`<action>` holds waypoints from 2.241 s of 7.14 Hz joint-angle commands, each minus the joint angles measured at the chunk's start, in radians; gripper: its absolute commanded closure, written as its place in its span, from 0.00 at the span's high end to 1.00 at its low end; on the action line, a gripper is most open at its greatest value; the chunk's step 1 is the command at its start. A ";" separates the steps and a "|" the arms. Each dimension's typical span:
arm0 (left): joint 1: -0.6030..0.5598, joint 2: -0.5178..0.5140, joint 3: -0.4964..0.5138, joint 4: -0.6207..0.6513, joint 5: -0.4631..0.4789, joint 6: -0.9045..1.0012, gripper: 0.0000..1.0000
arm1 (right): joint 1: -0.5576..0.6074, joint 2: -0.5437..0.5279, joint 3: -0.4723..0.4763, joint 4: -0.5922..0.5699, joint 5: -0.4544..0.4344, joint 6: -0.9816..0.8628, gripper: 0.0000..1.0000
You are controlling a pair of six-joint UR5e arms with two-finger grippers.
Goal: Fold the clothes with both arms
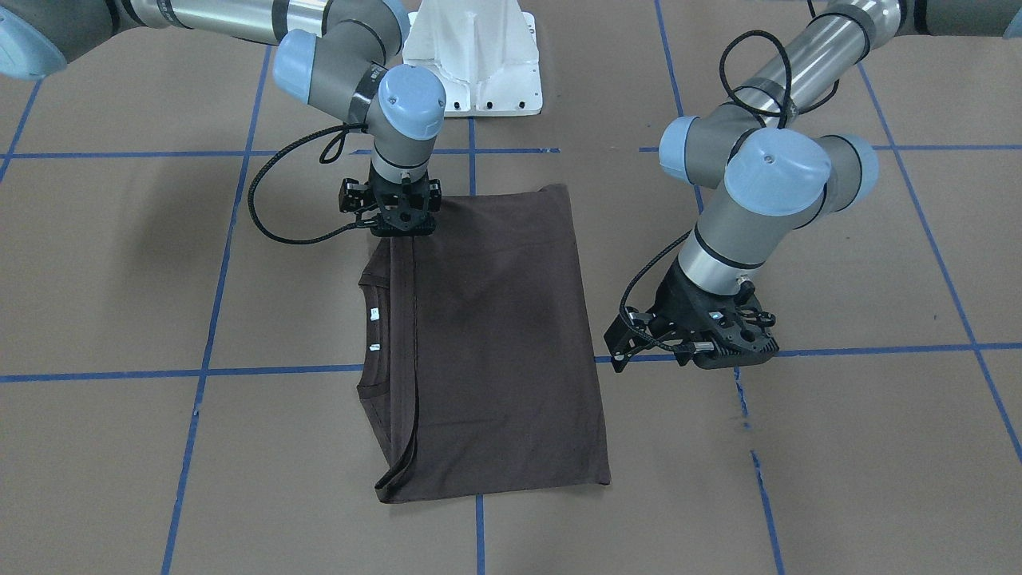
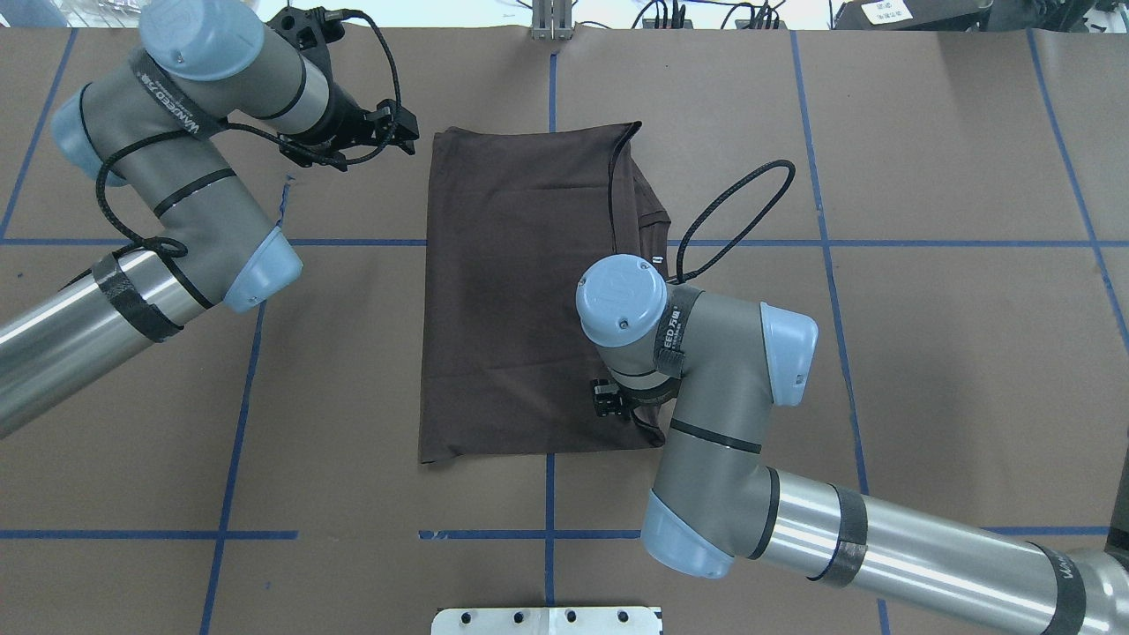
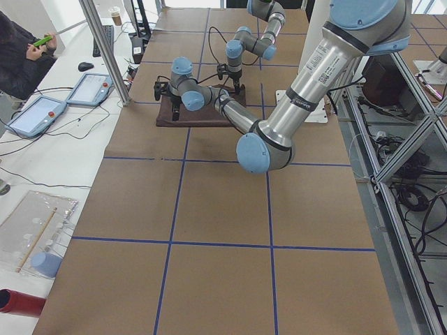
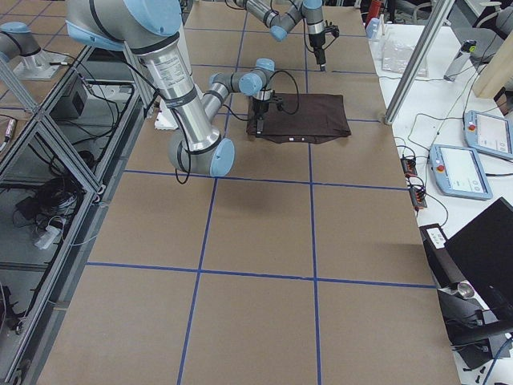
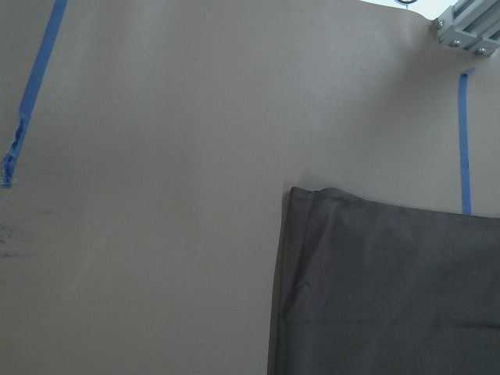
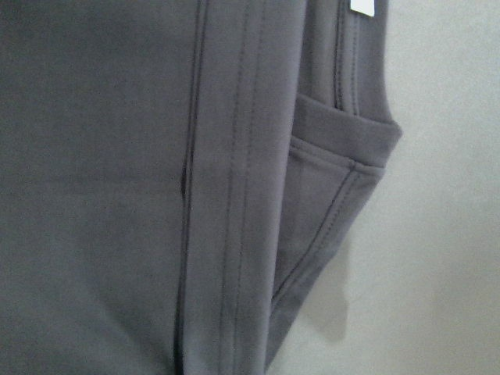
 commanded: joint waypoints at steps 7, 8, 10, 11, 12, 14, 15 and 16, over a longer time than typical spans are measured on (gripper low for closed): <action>0.013 -0.003 -0.003 -0.002 -0.002 -0.008 1.00 | 0.041 -0.204 0.222 -0.002 -0.009 -0.020 1.00; 0.013 -0.004 -0.003 -0.001 -0.002 -0.008 1.00 | 0.047 -0.192 0.246 0.006 -0.001 -0.023 1.00; 0.013 -0.001 -0.003 -0.002 -0.002 -0.002 1.00 | 0.058 -0.082 0.199 0.010 -0.010 -0.036 1.00; 0.013 -0.001 -0.001 -0.002 -0.003 0.000 1.00 | 0.058 -0.031 0.114 0.065 -0.010 -0.037 1.00; 0.013 -0.001 -0.001 -0.002 -0.003 0.000 1.00 | 0.057 -0.017 0.011 0.166 -0.010 -0.037 1.00; 0.013 0.001 -0.003 -0.002 -0.002 0.000 1.00 | 0.058 -0.020 -0.019 0.182 0.004 -0.036 1.00; 0.013 0.001 -0.003 -0.002 -0.002 0.000 1.00 | 0.057 -0.029 -0.021 0.182 0.048 -0.028 1.00; 0.013 0.001 -0.003 -0.002 -0.002 0.000 1.00 | 0.057 -0.032 -0.019 0.153 0.066 -0.025 1.00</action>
